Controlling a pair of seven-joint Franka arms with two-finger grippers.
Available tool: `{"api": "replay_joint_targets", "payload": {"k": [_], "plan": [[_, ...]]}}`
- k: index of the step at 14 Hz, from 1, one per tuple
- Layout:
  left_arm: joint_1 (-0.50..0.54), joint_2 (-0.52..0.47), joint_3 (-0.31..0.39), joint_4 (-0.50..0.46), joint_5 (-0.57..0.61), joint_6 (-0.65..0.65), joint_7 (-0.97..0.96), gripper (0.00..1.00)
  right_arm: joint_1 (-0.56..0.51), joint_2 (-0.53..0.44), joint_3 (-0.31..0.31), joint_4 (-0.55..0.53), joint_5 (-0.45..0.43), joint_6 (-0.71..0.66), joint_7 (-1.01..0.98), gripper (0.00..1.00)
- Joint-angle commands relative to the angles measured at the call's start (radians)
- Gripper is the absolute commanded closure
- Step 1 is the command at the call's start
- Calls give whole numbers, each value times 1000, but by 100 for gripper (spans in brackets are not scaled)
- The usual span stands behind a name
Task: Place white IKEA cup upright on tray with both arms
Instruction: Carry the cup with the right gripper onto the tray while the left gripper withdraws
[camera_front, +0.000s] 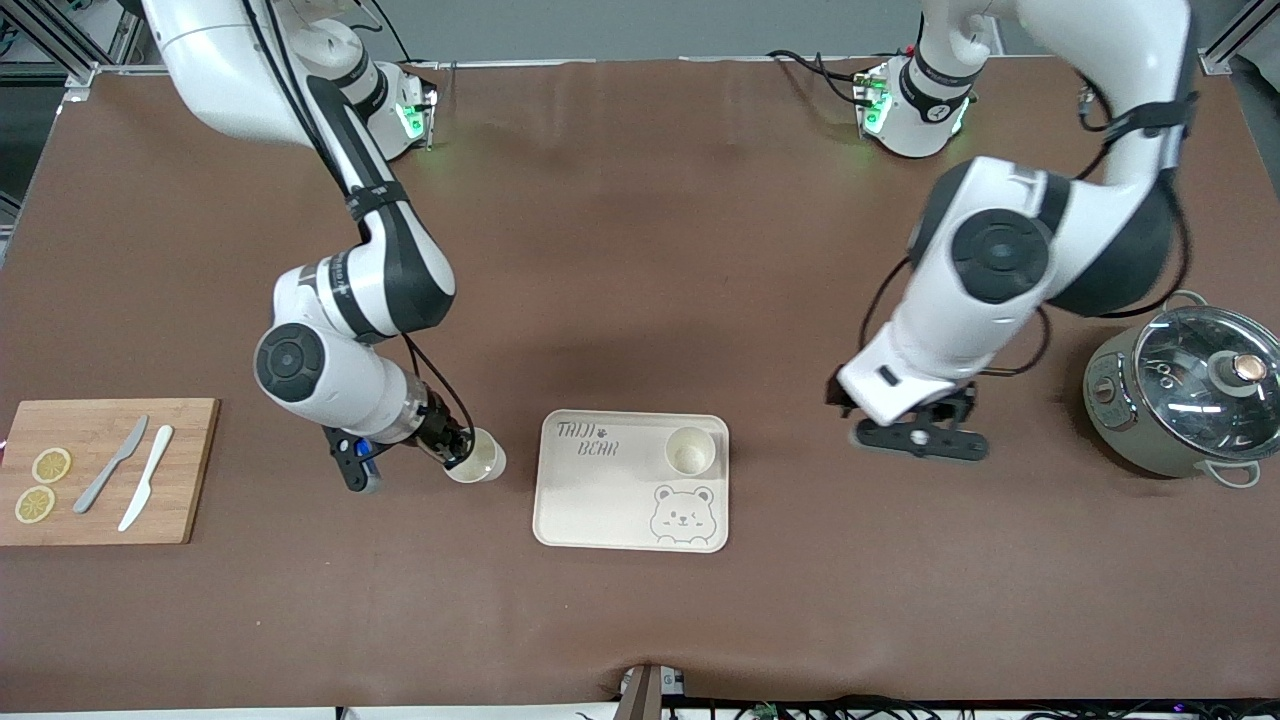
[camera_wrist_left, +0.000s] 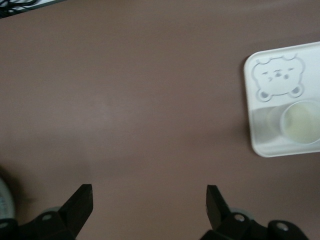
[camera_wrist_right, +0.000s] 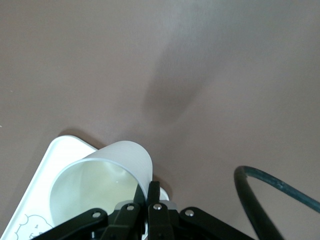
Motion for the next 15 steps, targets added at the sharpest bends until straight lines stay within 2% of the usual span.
{"api": "replay_joint_targets", "payload": {"k": [1, 3, 7, 13, 15], "plan": [[55, -55, -12, -25, -17, -49, 77, 0, 42, 59, -7, 70, -6, 23, 90, 100], [96, -78, -12, -33, -20, -81, 120, 0, 62, 65, -7, 89, -4, 24, 142, 100], [209, -147, -10, -71, -104, -90, 248, 0, 127, 93, -9, 102, -9, 64, 226, 100], [230, -256, -9, -92, -109, -173, 236, 0, 179, 144, -10, 96, -23, 141, 266, 100], [240, -282, -9, -109, -133, -176, 236, 0, 187, 176, -10, 94, -55, 179, 271, 100]]}}
